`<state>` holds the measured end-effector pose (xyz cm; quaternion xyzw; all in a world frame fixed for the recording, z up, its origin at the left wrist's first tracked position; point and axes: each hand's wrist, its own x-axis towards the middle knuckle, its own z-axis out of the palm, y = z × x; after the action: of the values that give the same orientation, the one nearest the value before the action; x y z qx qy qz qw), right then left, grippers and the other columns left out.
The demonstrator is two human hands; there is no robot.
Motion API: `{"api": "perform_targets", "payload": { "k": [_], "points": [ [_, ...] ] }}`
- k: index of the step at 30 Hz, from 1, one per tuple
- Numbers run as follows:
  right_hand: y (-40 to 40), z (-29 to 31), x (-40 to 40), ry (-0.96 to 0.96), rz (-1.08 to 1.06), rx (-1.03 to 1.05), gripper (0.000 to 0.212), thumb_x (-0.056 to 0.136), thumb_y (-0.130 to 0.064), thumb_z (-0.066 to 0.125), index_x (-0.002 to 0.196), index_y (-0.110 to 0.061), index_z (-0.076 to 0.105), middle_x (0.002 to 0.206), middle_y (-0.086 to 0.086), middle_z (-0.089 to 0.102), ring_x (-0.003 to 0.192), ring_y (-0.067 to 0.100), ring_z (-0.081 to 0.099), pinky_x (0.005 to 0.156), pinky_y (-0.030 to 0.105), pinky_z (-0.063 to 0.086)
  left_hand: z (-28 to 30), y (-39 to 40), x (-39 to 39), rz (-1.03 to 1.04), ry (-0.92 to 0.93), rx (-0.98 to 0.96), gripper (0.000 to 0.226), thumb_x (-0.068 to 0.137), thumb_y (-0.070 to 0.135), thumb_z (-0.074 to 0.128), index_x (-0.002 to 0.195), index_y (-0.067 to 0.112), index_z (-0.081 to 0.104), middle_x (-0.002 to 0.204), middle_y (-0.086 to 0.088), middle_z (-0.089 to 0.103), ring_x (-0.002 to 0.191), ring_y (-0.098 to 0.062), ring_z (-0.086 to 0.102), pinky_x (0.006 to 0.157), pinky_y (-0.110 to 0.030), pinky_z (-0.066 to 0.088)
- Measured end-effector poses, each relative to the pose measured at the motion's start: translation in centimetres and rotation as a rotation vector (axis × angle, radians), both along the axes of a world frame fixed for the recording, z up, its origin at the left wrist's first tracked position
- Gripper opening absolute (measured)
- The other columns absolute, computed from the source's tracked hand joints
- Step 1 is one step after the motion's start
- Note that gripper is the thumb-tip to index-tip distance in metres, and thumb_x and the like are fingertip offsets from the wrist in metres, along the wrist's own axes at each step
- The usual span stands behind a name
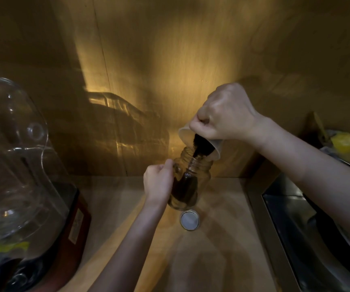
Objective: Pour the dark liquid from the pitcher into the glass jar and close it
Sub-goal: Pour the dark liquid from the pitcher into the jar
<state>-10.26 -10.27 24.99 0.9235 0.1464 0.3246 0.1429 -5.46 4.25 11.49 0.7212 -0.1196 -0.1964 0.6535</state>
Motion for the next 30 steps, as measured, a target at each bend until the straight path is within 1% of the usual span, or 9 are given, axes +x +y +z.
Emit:
{"api": "perform_targets", "payload": {
  "k": [6,10,14,17,23,27,30],
  "points": [
    [0.01,0.18,0.04,0.006,0.007,-0.022,0.039,0.071,-0.009,0.058,0.032,-0.010,0.049,0.027,0.002,0.039,0.025,0.020,0.035,0.041,0.019,0.022,0.08,-0.01,-0.21,0.014,0.016,-0.003,0.042,0.083,0.028,0.052,0.042,0.018,0.044,0.049,-0.001,0.040,0.053,-0.018,0.039,0.062,-0.034,0.035],
    [0.09,-0.17,0.01,0.029,0.026,-0.035,0.039,0.072,-0.010,0.059,0.033,-0.010,0.052,0.028,0.002,0.040,0.025,0.020,0.037,0.037,0.020,0.027,0.06,0.10,-0.42,0.012,0.019,-0.005,0.042,0.083,0.028,0.052,0.042,0.019,0.044,0.047,0.000,0.040,0.052,-0.016,0.039,0.061,-0.033,0.035],
    [0.03,-0.23,-0.09,0.024,0.041,-0.041,0.040,0.074,-0.011,0.058,0.034,-0.011,0.054,0.028,0.002,0.041,0.026,0.019,0.038,0.038,0.020,0.030,0.15,0.11,-0.41,0.024,0.014,0.009,0.042,0.082,0.028,0.052,0.042,0.019,0.041,0.050,-0.001,0.039,0.054,-0.019,0.037,0.062,-0.035,0.034],
    [-0.12,-0.15,-0.08,0.023,0.050,-0.039,0.040,0.076,-0.012,0.057,0.036,-0.010,0.056,0.029,0.002,0.044,0.027,0.020,0.041,0.037,0.022,0.033,0.26,0.04,-0.24,0.044,0.007,0.021,0.041,0.079,0.029,0.053,0.041,0.020,0.038,0.050,-0.002,0.037,0.057,-0.022,0.036,0.061,-0.037,0.032],
    [-0.31,0.06,-0.19,0.001,0.048,-0.031,0.038,0.075,-0.012,0.057,0.037,-0.008,0.057,0.029,0.004,0.045,0.027,0.022,0.042,0.034,0.026,0.038,0.46,-0.15,-0.11,0.053,0.005,0.028,0.035,0.066,0.039,0.050,0.040,0.018,0.037,0.057,-0.009,0.037,0.061,-0.024,0.036,0.062,-0.038,0.032],
    [-0.16,0.14,-0.22,0.007,0.062,-0.039,0.039,0.075,-0.011,0.058,0.036,-0.009,0.055,0.029,0.003,0.043,0.027,0.021,0.040,0.033,0.026,0.037,0.25,-0.04,-0.15,0.029,0.014,0.006,0.032,0.069,0.038,0.051,0.045,0.018,0.043,0.059,-0.010,0.040,0.062,-0.024,0.038,0.064,-0.037,0.033],
    [-0.13,0.30,-0.23,-0.006,0.062,-0.037,0.039,0.073,-0.009,0.058,0.035,-0.009,0.053,0.028,0.002,0.039,0.026,0.020,0.037,0.034,0.023,0.032,0.22,0.05,-0.20,-0.002,0.020,-0.011,0.034,0.077,0.034,0.052,0.048,0.017,0.046,0.058,-0.009,0.041,0.062,-0.025,0.039,0.065,-0.037,0.034]
  ]
}}
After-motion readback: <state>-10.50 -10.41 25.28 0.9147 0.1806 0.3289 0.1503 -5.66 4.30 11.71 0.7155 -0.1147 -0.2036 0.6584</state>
